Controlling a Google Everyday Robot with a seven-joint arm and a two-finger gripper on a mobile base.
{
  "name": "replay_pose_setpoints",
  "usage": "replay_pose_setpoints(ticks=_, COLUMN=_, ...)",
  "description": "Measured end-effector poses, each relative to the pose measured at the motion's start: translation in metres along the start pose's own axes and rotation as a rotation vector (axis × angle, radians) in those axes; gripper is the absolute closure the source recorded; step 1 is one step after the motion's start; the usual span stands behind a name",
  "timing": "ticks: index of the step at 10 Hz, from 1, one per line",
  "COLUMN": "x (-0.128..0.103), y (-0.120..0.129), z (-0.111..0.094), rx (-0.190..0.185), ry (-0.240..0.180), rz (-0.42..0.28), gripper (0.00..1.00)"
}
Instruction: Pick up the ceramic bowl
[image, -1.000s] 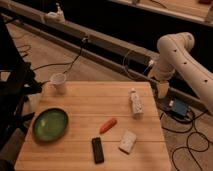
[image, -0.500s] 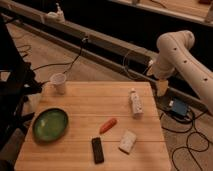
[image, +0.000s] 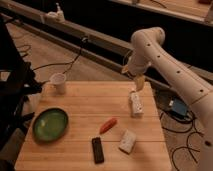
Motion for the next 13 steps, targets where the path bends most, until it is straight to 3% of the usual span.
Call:
replay_pose_setpoints(ticks=2, x=-0.046, y=-0.027, z=0.008, rx=0.03, ry=-0.04, rz=-0.066, gripper=0.2)
replay_pose_setpoints(ticks=9, x=-0.045, y=-0.029, z=0.008, rx=0.045, ry=-0.02, rz=-0.084, gripper=0.2)
replay_pose_setpoints(ticks=13, x=-0.103, y=-0.051, z=0.025, rx=0.094, ry=-0.038, rz=-0.242, gripper=0.2)
